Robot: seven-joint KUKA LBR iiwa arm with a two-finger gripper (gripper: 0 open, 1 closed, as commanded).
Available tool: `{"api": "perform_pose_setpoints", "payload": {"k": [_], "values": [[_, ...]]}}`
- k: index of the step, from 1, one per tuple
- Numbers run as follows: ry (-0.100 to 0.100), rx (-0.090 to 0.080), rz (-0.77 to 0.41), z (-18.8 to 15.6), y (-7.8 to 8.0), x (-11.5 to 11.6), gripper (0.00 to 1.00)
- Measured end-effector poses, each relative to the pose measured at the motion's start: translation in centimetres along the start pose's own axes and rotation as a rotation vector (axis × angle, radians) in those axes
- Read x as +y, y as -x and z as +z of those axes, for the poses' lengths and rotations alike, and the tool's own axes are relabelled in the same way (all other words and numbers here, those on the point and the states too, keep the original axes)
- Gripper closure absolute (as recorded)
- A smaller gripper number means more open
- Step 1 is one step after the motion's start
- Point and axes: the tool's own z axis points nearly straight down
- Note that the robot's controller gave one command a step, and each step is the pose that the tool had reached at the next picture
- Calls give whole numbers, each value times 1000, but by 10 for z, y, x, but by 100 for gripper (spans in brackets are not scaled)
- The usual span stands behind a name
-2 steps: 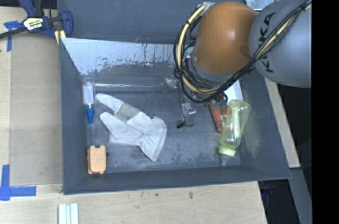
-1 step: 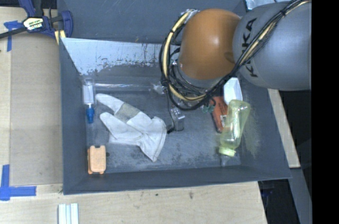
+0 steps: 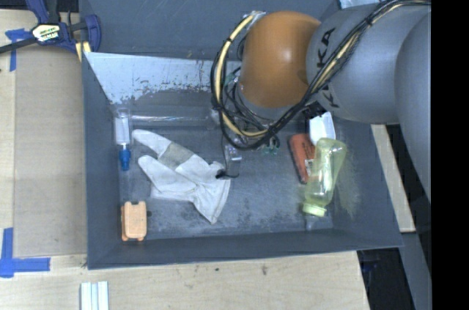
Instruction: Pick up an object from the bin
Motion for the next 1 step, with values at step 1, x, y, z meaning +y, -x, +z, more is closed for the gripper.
{"api": "perform_pose_setpoints", "payload": {"k": [1], "values": [[0,1,-390,60,12,4,0]]}}
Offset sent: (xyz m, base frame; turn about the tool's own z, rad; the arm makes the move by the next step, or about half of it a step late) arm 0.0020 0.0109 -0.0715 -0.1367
